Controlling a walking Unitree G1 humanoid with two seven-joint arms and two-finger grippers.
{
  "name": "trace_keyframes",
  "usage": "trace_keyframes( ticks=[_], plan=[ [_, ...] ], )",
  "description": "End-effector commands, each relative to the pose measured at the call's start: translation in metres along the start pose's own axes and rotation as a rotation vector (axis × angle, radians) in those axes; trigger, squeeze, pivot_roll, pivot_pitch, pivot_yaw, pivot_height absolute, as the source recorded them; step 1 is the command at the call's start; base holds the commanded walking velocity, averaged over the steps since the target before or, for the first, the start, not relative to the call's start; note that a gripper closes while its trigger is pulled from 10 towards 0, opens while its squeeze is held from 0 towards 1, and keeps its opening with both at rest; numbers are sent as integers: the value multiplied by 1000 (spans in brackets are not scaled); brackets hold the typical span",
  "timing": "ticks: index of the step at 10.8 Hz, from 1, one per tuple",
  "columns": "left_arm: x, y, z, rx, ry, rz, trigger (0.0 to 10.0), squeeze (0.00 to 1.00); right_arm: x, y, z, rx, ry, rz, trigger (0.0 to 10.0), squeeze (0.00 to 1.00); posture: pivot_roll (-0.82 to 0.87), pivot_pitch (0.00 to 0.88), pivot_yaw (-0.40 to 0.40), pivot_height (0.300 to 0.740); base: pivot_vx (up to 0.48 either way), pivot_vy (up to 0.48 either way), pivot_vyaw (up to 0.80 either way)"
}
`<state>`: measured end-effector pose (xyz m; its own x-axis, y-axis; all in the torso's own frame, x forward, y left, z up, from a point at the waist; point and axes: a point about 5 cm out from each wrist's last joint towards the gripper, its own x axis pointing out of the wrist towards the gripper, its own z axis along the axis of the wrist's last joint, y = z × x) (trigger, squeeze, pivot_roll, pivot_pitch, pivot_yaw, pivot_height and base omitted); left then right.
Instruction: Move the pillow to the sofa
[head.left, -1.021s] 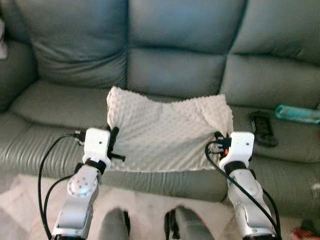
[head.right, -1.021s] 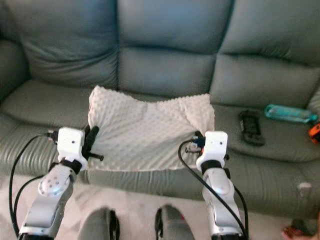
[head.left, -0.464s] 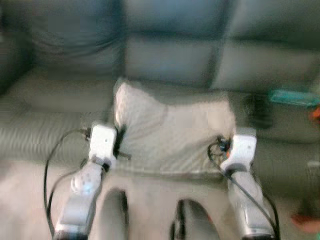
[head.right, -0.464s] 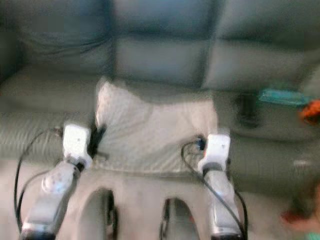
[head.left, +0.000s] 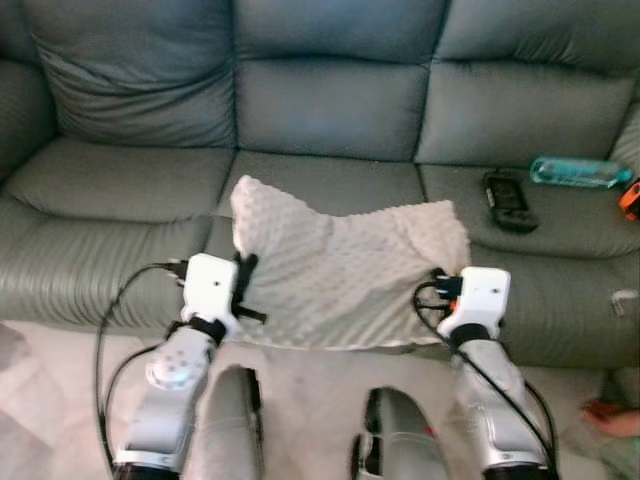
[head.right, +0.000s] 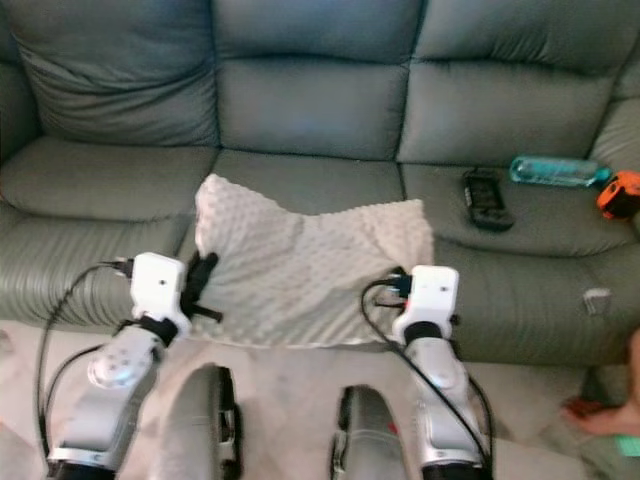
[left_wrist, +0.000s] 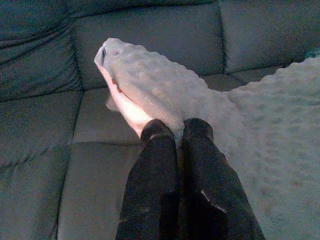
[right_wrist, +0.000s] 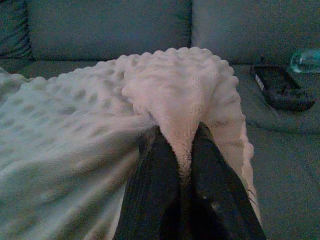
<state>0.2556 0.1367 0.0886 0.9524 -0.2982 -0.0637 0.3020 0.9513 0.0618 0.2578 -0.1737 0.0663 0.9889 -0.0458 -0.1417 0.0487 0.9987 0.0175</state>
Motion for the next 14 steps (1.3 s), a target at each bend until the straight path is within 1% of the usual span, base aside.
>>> trace_keyframes(
  ticks=[1,9,10,12,14],
  plan=[
    [2,-2,5,5,-24,-15,10000,0,2,1,8,1,-38,5,10000,0,-15,138,-22,653,334,0,0],
    [1,1,5,15,-15,-9,10000,0,4,5,5,4,-25,28,10000,0,-4,134,-21,653,360,0,0],
    [1,0,4,5,-4,-12,10000,0,4,6,4,10,-19,28,10000,0,-4,139,-19,653,0,0,0],
    [1,-1,1,12,10,-17,10000,0,2,7,2,15,-10,34,10000,0,-5,151,-19,653,0,0,0],
    [0,3,-2,31,28,4,10000,0,0,7,1,30,7,47,10000,0,-8,187,-18,653,0,0,0]
  ],
)
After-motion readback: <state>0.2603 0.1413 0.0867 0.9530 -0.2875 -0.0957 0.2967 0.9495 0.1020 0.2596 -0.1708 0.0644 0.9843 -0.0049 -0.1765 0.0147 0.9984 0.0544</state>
